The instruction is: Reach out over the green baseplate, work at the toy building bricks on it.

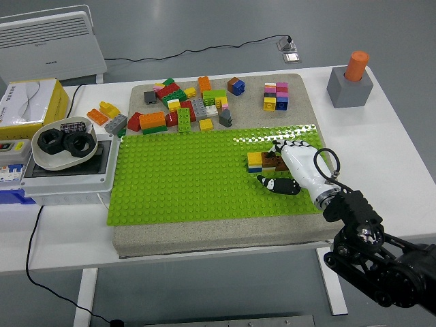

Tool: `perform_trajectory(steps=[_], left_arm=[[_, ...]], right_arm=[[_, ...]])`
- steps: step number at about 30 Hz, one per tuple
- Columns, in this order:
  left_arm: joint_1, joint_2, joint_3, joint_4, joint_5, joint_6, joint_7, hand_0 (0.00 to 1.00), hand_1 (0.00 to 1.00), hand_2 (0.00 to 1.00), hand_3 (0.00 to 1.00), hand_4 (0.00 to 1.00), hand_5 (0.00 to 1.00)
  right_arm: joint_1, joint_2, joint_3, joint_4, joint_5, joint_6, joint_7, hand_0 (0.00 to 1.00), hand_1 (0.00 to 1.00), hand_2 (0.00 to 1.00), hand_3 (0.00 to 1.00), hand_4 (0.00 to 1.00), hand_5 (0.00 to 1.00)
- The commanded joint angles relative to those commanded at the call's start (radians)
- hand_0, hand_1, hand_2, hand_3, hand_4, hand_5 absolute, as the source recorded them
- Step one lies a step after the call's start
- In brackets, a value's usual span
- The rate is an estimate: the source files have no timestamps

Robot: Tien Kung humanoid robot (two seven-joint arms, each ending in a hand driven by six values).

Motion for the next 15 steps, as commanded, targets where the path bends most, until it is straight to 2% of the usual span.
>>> perform_trajectory(steps=[15], left_arm=[[-0.003,0.001,-0.009,0.0,0.001,0.006,-0.007,0.685,0.487,0.383,0.521,0.437,0.037]], right_arm=[[0.012,0.01,0.005,-0.03,0.027,0.003,0.008,0.893,0.875,0.886,0.632,0.813,0.518]])
